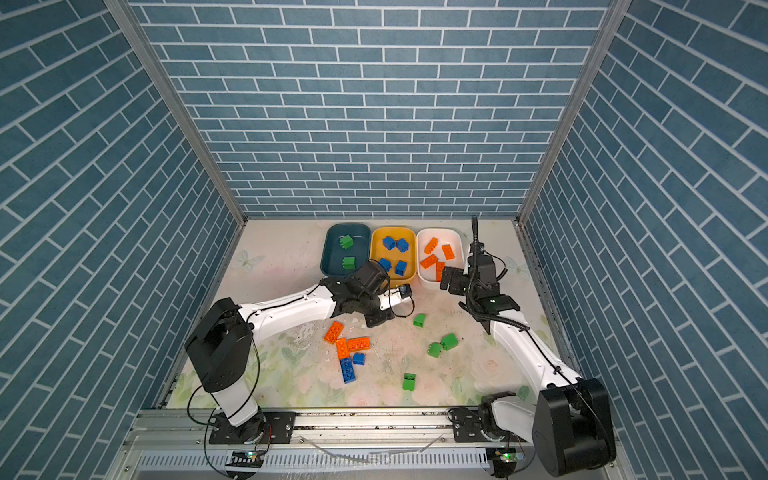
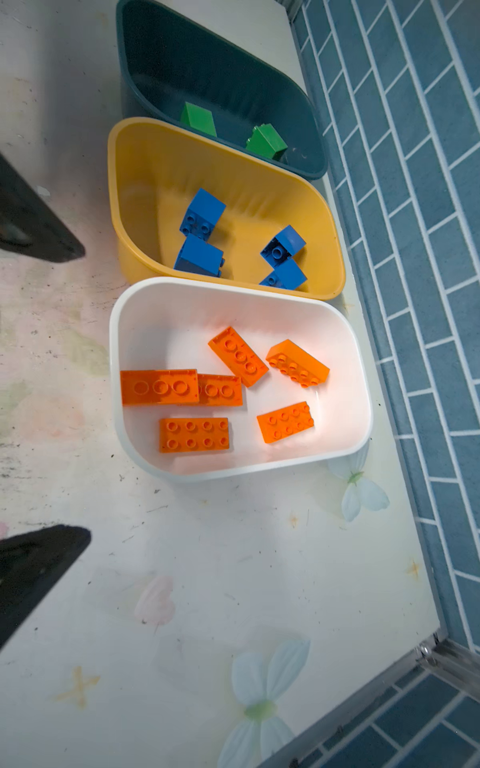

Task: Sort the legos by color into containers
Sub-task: 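Carry the blue brick into the yellow bin and release it with the left gripper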

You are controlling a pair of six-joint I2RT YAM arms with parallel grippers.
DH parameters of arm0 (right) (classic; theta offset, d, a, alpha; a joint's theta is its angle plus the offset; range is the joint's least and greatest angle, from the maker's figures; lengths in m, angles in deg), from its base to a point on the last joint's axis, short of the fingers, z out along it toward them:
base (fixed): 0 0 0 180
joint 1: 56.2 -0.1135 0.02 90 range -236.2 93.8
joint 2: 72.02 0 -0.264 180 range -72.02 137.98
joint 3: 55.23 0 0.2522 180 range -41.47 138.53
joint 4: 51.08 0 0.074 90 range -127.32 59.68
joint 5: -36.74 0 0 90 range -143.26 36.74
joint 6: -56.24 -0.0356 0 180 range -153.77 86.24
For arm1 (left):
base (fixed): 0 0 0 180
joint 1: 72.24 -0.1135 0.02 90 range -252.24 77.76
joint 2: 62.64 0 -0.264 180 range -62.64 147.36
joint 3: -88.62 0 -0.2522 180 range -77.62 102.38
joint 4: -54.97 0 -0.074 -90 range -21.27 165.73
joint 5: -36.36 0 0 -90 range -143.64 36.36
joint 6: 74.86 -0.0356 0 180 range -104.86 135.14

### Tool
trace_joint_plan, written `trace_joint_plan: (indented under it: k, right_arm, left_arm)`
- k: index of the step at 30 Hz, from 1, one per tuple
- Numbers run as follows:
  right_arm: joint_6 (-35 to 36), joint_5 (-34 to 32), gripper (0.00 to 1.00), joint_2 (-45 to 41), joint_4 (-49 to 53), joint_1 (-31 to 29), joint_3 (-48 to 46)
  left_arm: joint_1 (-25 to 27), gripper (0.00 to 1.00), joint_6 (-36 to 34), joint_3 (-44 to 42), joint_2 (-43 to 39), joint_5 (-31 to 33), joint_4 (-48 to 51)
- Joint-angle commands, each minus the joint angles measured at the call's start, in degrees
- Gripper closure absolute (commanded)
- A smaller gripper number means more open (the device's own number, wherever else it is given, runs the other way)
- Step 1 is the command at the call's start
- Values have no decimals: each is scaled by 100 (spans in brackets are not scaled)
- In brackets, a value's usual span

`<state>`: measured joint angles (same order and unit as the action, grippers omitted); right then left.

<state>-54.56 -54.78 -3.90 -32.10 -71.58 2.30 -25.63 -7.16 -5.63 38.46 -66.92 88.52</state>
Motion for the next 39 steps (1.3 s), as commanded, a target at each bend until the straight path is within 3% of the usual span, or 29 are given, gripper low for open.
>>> trace_joint_plan:
  k: [1, 8, 16, 22, 26, 27, 28, 29, 31, 33, 39]
  right_arm:
    - [-247, 224, 2, 118, -9, 0, 247]
    - [-425, -46, 2, 114, -92, 4, 153]
    - [-408, 9, 1, 79, 116, 0, 157]
    - [-381, 4, 1, -8, 303, 4, 144]
    - [-372, 24, 1, -85, 402, 6, 97]
    - [-373, 27, 1, -96, 436, 4, 95]
    - [-368, 3, 1, -97, 478, 0, 75]
    - [-336, -3, 1, -101, 467, 0, 44]
    - [-272, 85, 1, -122, 393, 0, -64]
    - [-267, 205, 1, -125, 365, 0, -135]
    - [-382, 626, 1, -10, 657, -9, -182]
  left_arm:
    - [-273, 79, 1010, 213, -92, -105, -794]
    - [-731, 79, 2193, 981, 419, 234, -1068]
    - [-918, 76, 2837, 2382, 1546, 1023, -547]
    - [-1011, 74, 2907, 3501, 2424, 1725, -197]
    - [-1067, 72, 2945, 4364, 2970, 1734, 303]
    - [-1074, 65, 2915, 4528, 3046, 1686, 436]
    - [-1072, 50, 2900, 4668, 3092, 1640, 559]
    - [-1074, 28, 2968, 4735, 3100, 1678, 623]
    - [-1075, 8, 3055, 4817, 3082, 1720, 760]
    - [-1070, 1, 3011, 4907, 3037, 1618, 930]
    - [-1062, 1, 3273, 4946, 2688, 1850, 1416]
